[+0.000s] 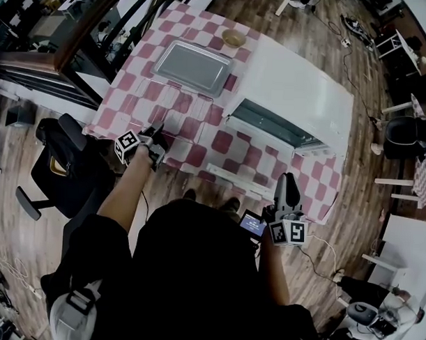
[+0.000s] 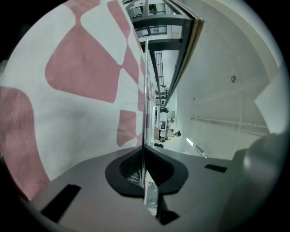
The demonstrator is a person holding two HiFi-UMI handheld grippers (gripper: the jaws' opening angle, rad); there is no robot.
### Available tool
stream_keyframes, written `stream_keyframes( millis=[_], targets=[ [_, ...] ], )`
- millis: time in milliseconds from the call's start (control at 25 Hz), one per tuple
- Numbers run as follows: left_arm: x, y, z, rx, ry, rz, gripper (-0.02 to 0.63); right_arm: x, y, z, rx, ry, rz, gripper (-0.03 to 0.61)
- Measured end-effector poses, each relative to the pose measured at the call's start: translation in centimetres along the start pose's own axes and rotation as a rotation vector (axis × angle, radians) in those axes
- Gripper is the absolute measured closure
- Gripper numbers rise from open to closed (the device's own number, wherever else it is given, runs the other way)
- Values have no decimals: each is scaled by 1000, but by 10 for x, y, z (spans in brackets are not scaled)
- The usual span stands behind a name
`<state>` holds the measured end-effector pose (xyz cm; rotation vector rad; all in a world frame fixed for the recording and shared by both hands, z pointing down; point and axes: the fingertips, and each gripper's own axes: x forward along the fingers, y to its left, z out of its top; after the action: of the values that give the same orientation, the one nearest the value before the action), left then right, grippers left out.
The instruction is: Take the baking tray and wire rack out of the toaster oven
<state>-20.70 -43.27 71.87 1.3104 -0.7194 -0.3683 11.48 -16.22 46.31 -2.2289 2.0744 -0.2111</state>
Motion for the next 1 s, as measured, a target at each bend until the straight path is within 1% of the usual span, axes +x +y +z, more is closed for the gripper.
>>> stream_keyframes(
  millis=[200, 240, 320, 360, 520, 680, 760, 880, 920, 1000],
  targets=[
    [-1, 10, 2, 44, 3, 96, 598, -1, 2, -6, -14, 21, -6, 511],
    [-2, 11, 2, 50, 8, 105, 582, -1, 2, -8, -17, 25, -8, 511],
    [-3, 11, 1, 61, 14, 117, 492, -1, 4, -5, -5, 14, -4, 511],
    [-3, 10, 0, 65, 12, 124, 483, -1, 5, -4, -2, 13, -4, 511],
    [-5, 6, -1, 46, -4, 171, 378, -1, 10, -2, 20, -3, 8, 511],
    [-7, 3, -2, 38, 23, 238, 302, -5, 14, -4, 39, -11, 13, 511],
    [-8, 2, -4, 58, 57, 288, 272, -6, 15, -5, 42, -18, 13, 511],
    [-14, 3, -7, 127, 101, 383, 243, -8, 15, -8, 38, -33, 16, 511],
    [-17, 3, -8, 145, 106, 400, 235, -8, 16, -8, 40, -35, 16, 511],
    [-26, 3, -12, 148, 102, 410, 233, -10, 16, -10, 51, -36, 10, 511]
  ],
)
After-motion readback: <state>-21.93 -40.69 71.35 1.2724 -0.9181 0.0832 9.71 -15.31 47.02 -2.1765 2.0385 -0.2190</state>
